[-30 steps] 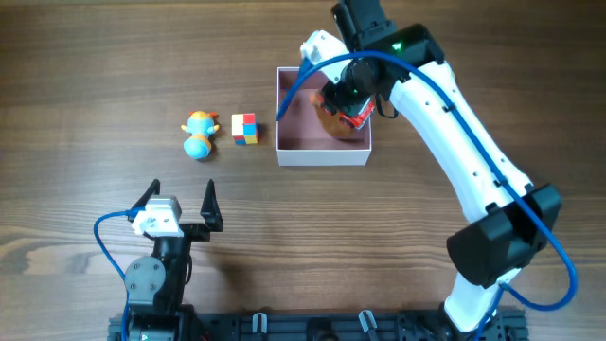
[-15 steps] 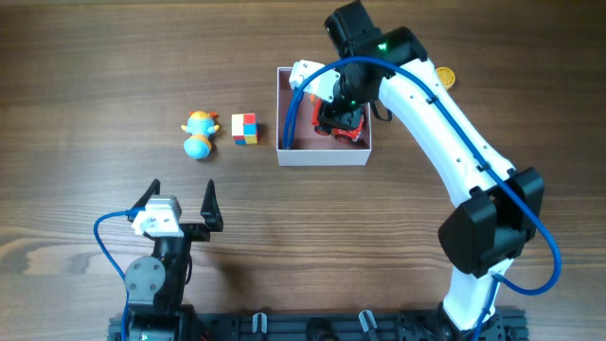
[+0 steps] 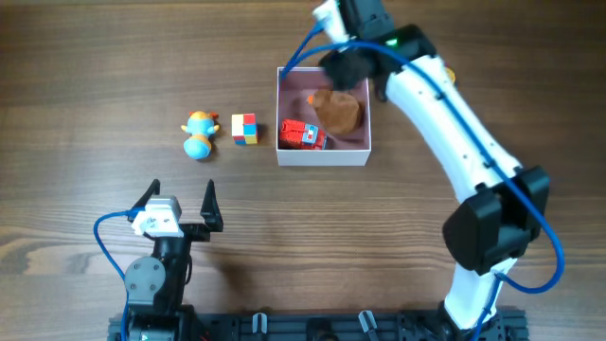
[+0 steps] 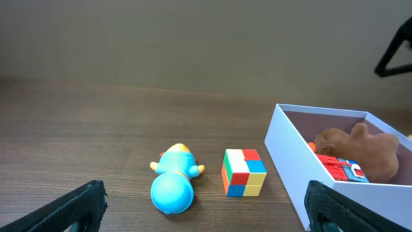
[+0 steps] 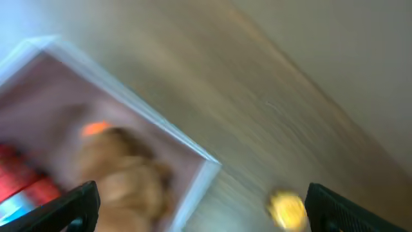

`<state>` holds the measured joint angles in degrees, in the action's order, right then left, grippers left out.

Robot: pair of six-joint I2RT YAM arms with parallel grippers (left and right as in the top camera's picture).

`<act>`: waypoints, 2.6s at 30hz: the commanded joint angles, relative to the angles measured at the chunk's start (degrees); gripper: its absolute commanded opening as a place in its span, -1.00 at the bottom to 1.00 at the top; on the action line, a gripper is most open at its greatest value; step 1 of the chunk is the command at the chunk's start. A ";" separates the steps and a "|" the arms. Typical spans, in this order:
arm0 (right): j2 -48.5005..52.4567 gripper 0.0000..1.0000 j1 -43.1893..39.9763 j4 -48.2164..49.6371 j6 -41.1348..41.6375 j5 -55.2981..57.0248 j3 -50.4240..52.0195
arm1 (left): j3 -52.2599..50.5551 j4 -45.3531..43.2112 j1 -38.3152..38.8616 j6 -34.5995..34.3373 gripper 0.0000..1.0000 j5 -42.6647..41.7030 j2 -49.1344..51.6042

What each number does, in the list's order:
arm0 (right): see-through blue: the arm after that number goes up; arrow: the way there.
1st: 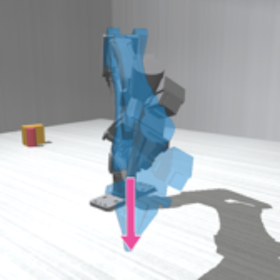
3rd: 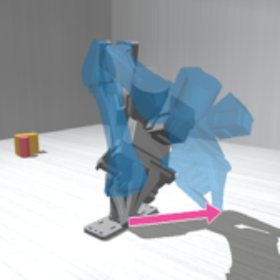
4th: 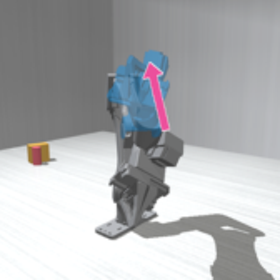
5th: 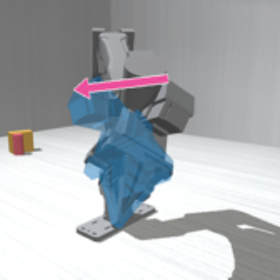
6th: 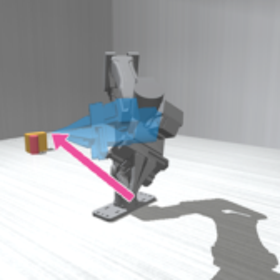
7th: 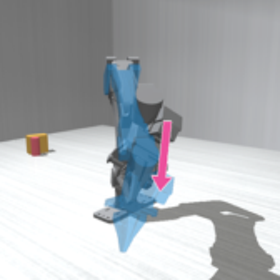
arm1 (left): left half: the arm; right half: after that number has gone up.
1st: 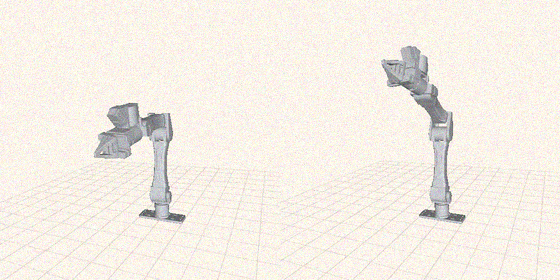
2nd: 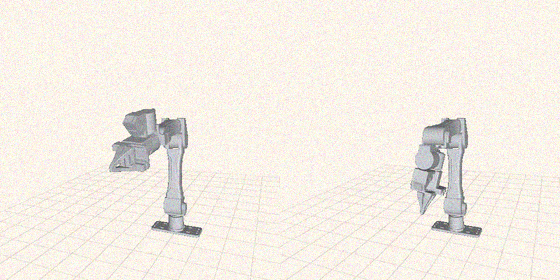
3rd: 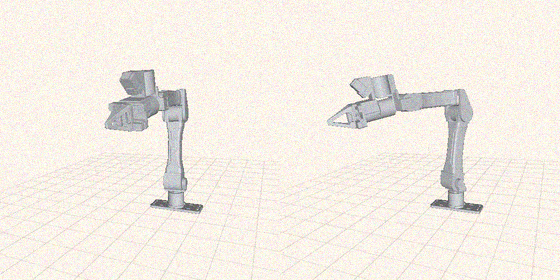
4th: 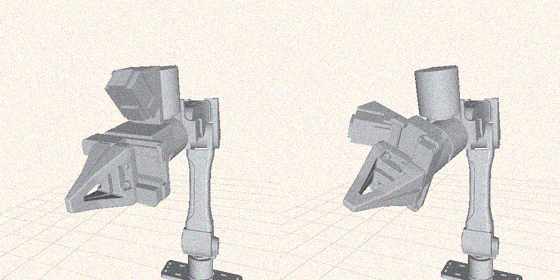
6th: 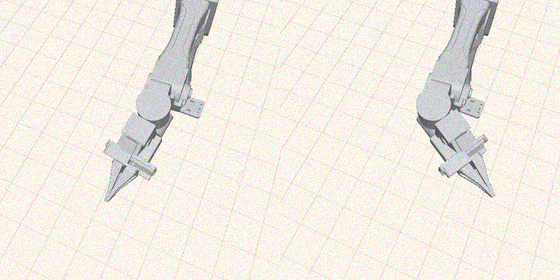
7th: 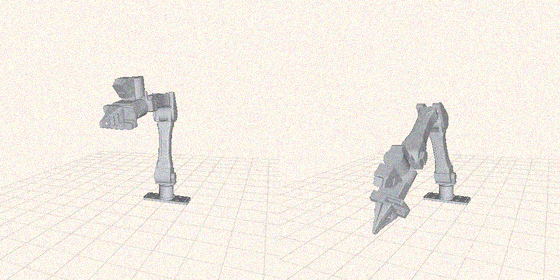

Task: Pack container
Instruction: 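Carry the red truck into the box beside the bear and release, then move the right gripper to the yellow round toy and grasp it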

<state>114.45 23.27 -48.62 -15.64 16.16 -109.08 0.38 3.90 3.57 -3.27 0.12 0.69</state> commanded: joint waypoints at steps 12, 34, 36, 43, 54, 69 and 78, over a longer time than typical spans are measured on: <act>13.29 0.99 -25.22 -1.53 17.27 -18.86 -2.32 | -0.07 0.46 -0.55 0.94 0.99 -1.11 -0.52; 21.64 1.00 -26.25 5.88 17.14 -11.34 -2.78 | -0.07 0.46 -0.55 0.94 0.99 -1.14 -0.52; 21.68 1.00 -26.25 6.23 17.18 -11.98 -2.78 | -0.07 0.46 -0.55 0.94 1.00 -1.11 -0.52; 21.90 1.00 -27.32 6.03 17.27 -14.32 -2.78 | -0.07 0.46 -0.55 0.94 0.99 -1.11 -0.52; 22.43 0.99 -27.32 5.01 17.16 -14.34 -2.54 | -0.07 0.46 -0.55 0.94 1.00 -1.11 -0.52; 24.00 0.98 -27.36 5.11 17.07 -14.29 -2.19 | -0.07 0.46 -0.55 0.94 1.00 -1.11 -0.52; 24.00 0.10 -27.36 5.55 17.18 -14.25 -2.19 | -0.07 0.46 -0.55 0.94 1.00 -1.11 -0.52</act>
<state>136.94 -3.90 -43.18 1.32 2.37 -110.52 0.38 3.88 3.57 -3.27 0.12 0.69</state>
